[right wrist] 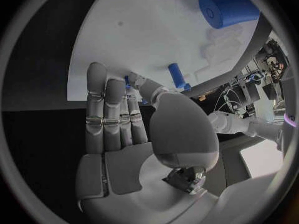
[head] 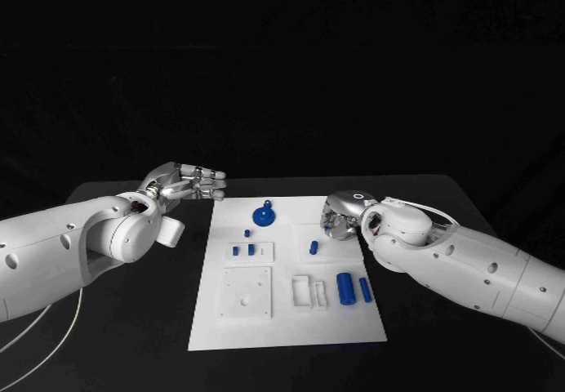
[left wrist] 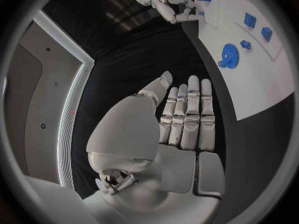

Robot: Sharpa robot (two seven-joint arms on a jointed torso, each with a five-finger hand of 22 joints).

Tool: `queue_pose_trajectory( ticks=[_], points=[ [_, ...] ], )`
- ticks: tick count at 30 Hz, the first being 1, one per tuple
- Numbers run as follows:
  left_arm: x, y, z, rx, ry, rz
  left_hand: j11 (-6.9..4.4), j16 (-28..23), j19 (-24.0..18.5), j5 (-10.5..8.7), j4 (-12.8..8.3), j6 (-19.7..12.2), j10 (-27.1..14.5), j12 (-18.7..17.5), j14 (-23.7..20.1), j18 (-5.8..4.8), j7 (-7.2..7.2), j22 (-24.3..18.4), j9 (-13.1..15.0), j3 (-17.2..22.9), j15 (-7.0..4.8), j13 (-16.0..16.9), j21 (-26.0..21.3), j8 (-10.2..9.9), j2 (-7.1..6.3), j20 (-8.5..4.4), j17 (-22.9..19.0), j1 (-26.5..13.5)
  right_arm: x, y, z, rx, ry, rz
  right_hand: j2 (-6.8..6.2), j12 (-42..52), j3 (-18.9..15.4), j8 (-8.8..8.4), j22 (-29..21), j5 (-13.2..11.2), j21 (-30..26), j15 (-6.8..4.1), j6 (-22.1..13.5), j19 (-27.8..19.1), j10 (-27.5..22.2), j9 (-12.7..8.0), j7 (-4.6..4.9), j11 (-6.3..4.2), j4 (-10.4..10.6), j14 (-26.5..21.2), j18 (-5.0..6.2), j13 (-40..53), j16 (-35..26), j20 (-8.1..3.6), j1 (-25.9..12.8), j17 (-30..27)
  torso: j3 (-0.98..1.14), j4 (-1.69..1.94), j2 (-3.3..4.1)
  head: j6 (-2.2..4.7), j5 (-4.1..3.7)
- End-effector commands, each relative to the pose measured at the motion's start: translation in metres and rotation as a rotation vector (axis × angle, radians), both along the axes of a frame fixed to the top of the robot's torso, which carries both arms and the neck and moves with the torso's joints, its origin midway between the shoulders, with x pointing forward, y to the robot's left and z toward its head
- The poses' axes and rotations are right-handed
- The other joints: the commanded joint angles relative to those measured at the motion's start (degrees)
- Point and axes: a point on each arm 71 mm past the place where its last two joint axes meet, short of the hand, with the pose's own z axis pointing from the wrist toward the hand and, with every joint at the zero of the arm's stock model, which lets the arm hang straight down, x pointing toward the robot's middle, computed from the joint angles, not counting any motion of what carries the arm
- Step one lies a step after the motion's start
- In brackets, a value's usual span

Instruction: Assemble the parts on the task board

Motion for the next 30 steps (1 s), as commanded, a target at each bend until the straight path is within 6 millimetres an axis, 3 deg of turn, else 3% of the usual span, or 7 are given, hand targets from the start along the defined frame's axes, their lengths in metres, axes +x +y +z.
queue_pose_trajectory(
  ticks=[1, 10, 20, 30],
  points=[
    [0.000, -0.002, 0.002, -0.010, -0.002, -0.015, 0.13, -0.34, 0.38, 0.15, -0.09, -0.19, -0.32, 0.12, -0.22, -0.21, 0.15, 0.01, 0.09, -0.14, 0.07, -0.01, 0.27, -0.04, 0.52, 0.09, -0.01, 0.03, -0.007, 0.005, -0.021, -0.043, 0.077, 0.020, 0.75, 0.16, 0.39, 0.18, 0.52, -0.20, 0.22, -0.36, 0.79, -0.08, 0.77, 0.08, -0.05, -0.04, -0.12, -0.02, 1.15, 0.06, -0.02, -0.43, -0.12, 0.01, -0.05, -0.02, 0.02, -0.04, 0.02],
    [0.001, -0.002, 0.002, -0.009, -0.001, -0.013, 0.13, -0.34, 0.38, 0.15, -0.09, -0.19, -0.32, 0.12, -0.22, -0.21, 0.15, 0.01, 0.09, -0.14, 0.07, -0.01, 0.27, -0.04, 0.52, 0.09, -0.01, 0.03, -0.007, 0.008, -0.018, -0.026, 0.039, 0.009, 0.67, 0.18, 1.60, 0.18, 2.35, 0.24, 0.13, -0.73, 1.85, -0.03, 2.00, 0.12, -0.35, -0.37, -0.79, 0.10, 1.08, 0.09, -0.13, -0.81, -0.54, -0.13, -0.01, 0.02, -0.01, 0.05, -0.01],
    [0.003, 0.000, 0.002, -0.005, 0.000, -0.004, 0.14, -0.34, 0.33, 0.15, -0.27, -0.16, -0.33, 0.11, -0.21, -0.21, 0.15, 0.22, 0.09, -0.25, 0.06, -0.01, 0.31, -0.03, 0.61, 0.07, -0.03, 0.12, -0.006, 0.005, -0.013, -0.005, 0.007, -0.003, 0.42, 0.16, 2.92, 0.16, 4.79, -1.69, -0.79, -0.86, 2.24, 0.16, 2.41, 0.13, -0.46, -0.47, -0.88, 0.11, 1.10, 0.09, -0.02, -0.95, -0.36, -0.16, -0.02, 0.05, -0.06, 0.01, 0.29],
    [0.005, 0.001, 0.001, -0.002, 0.000, 0.004, 0.15, -0.34, 0.31, 0.14, -0.29, -0.17, -0.37, 0.10, -0.20, -0.21, 0.16, 0.34, 0.08, -0.33, 0.07, -0.01, 0.32, -0.05, 0.67, 0.07, -0.04, 0.03, 0.000, -0.006, 0.007, 0.104, 0.018, -0.022, 0.32, 0.17, 3.00, 0.16, 5.89, -1.92, -1.63, -0.85, 2.24, 0.29, 2.30, 0.11, -0.45, -0.44, -0.57, 0.12, 1.08, 0.07, -0.16, -0.95, -0.26, -0.32, -0.07, -0.09, -0.19, 0.17, 0.54]
  ],
)
